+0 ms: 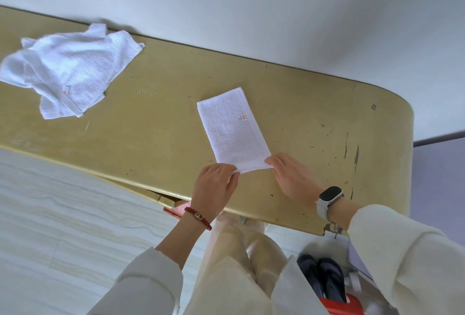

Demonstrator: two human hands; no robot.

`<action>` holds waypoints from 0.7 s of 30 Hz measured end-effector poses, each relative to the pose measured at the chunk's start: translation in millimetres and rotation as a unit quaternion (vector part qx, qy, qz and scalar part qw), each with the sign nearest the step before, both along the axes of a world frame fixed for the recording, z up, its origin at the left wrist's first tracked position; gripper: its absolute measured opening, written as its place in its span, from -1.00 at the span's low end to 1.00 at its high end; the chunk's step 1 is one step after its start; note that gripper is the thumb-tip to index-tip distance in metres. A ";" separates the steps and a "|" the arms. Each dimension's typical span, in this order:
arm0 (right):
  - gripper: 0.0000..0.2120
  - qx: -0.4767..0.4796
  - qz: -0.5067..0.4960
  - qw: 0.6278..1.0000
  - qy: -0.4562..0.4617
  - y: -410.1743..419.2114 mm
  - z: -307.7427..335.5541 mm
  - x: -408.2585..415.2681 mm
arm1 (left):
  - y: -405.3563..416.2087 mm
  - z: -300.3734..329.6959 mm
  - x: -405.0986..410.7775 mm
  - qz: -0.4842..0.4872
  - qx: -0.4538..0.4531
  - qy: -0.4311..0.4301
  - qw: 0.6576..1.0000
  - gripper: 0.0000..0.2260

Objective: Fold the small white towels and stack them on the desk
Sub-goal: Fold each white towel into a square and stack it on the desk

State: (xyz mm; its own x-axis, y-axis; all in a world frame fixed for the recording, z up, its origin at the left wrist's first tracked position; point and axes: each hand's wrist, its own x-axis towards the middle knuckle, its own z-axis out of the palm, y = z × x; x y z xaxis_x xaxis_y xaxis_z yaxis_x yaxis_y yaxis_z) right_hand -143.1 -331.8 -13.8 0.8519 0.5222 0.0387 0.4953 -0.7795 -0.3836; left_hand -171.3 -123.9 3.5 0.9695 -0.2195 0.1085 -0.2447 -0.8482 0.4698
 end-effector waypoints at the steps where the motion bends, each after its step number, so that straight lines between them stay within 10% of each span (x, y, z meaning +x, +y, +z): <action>1: -0.60 0.010 -0.003 1.000 -0.014 -0.3 1.9 2.1 | 1.8 3.9 0.5 0.008 -0.015 0.027 0.999 -0.77; 6: -0.77 0.070 -0.074 0.993 0.059 3.5 34.5 11.6 | 6.4 21.4 10.1 0.157 -0.170 0.192 0.954 -0.90; 11: -0.81 0.170 -0.176 0.944 0.223 25.4 56.4 35.7 | 9.2 26.9 30.9 0.221 -0.240 0.188 0.927 -0.91; 21: -0.76 0.114 -0.271 0.927 0.232 84.6 25.9 108.3 | 17.7 -1.7 104.6 0.362 -0.296 0.200 0.861 -0.82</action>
